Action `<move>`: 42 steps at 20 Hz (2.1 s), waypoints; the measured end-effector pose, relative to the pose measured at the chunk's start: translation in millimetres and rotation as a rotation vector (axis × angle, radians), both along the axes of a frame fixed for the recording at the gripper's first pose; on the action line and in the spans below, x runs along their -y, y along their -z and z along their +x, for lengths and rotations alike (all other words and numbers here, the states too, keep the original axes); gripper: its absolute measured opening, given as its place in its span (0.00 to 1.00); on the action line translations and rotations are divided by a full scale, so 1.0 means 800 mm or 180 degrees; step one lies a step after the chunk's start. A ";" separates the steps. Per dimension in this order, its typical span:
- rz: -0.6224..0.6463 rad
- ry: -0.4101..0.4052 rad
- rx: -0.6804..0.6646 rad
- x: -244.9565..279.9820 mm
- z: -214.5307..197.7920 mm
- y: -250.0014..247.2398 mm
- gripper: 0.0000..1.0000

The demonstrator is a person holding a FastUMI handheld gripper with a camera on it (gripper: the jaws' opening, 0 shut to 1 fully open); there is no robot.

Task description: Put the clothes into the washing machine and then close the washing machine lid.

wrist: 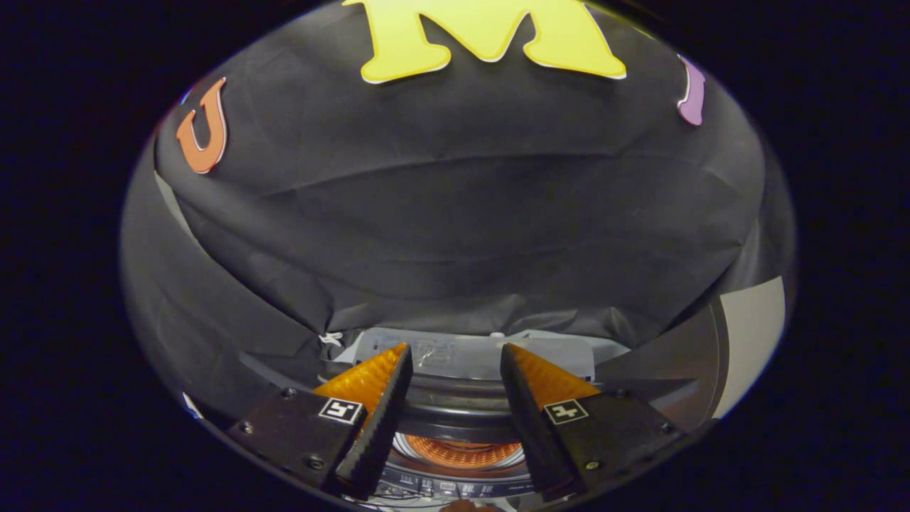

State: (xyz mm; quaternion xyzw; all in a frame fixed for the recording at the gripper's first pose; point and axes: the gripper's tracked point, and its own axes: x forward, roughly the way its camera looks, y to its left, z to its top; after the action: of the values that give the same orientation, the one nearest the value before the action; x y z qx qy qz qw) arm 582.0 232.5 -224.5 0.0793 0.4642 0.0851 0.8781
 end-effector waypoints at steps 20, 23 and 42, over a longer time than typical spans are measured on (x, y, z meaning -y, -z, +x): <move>-0.0252 -0.0138 -0.0181 0.027 -0.173 0.068 0.81; -0.0232 -0.0074 -0.0202 0.045 -0.181 0.069 0.81; -0.0016 0.0145 0.1573 0.251 -0.319 -0.227 0.79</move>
State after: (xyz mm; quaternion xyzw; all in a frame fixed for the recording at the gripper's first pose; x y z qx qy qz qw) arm 326.7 31.3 -43.1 0.0643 0.2337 0.0810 0.9668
